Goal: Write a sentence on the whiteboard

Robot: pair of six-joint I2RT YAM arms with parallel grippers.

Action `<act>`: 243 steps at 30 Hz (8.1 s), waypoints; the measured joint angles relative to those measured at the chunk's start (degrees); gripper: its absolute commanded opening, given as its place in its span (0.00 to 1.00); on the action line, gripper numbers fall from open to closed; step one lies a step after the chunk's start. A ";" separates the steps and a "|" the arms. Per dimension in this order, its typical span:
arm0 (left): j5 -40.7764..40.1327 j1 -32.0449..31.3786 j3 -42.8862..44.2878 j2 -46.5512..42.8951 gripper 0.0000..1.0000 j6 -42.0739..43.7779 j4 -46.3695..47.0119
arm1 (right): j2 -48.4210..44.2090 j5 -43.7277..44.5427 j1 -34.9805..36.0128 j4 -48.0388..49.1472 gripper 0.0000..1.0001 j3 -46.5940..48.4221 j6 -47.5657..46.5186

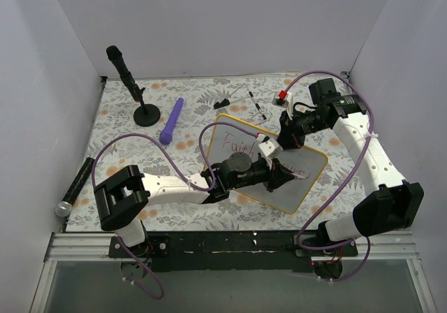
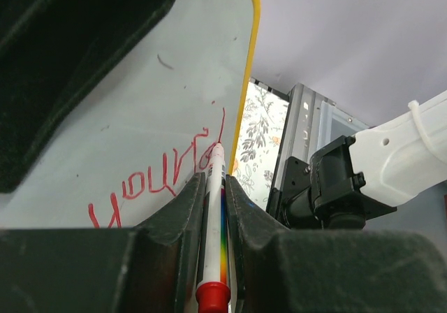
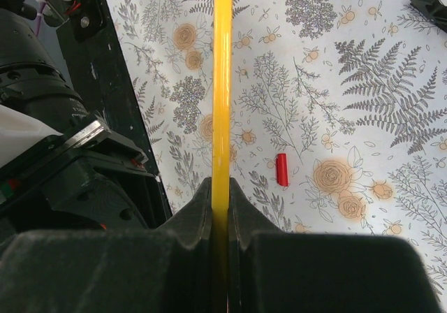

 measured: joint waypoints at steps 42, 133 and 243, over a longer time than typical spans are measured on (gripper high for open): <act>2.78 0.09 0.55 -0.39 0.00 -1.01 -1.36 | 0.00 -0.17 0.00 0.17 0.01 0.00 0.13; -0.68 -3.39 -11.13 -11.56 0.00 -2.93 1.57 | 0.00 -1.49 -0.26 -0.74 0.01 0.00 -1.11; -9.25 -4.44 0.42 0.59 0.00 -1.90 4.57 | 0.00 -2.16 -0.26 -1.05 0.01 0.00 -1.53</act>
